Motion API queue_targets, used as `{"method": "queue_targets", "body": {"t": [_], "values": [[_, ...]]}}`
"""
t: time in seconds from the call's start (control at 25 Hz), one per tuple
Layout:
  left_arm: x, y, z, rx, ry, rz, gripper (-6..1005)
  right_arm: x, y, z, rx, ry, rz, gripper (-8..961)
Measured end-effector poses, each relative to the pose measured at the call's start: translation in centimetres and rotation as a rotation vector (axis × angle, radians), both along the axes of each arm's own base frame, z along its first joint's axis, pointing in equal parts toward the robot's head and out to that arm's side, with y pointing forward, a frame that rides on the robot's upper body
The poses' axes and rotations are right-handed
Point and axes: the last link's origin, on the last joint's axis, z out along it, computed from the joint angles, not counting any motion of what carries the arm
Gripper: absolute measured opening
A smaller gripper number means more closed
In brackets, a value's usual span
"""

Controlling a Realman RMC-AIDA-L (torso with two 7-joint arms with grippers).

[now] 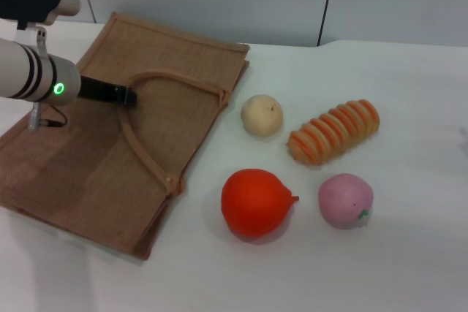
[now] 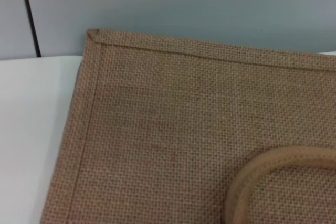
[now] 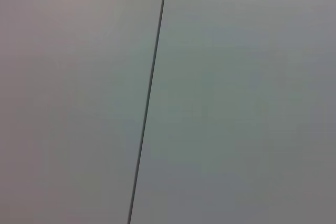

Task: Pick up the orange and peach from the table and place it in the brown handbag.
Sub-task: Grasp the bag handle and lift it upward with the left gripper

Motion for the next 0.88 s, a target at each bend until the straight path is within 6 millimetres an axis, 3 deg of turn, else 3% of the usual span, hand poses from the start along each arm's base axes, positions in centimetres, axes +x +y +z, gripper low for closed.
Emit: {"method": "queue_targets", "body": {"t": [0.6,0.88], "values": [[0.31,0.00,-0.09,0.031,-0.070,-0.013,120,0.13,-0.13,-0.04,-0.003,-0.002,-0.003,732],[0.55,-0.72,0.24,0.080,-0.221,-0.104,120,0.18,-0.20,-0.14,-0.009,-0.005,-0.003,732]]}}
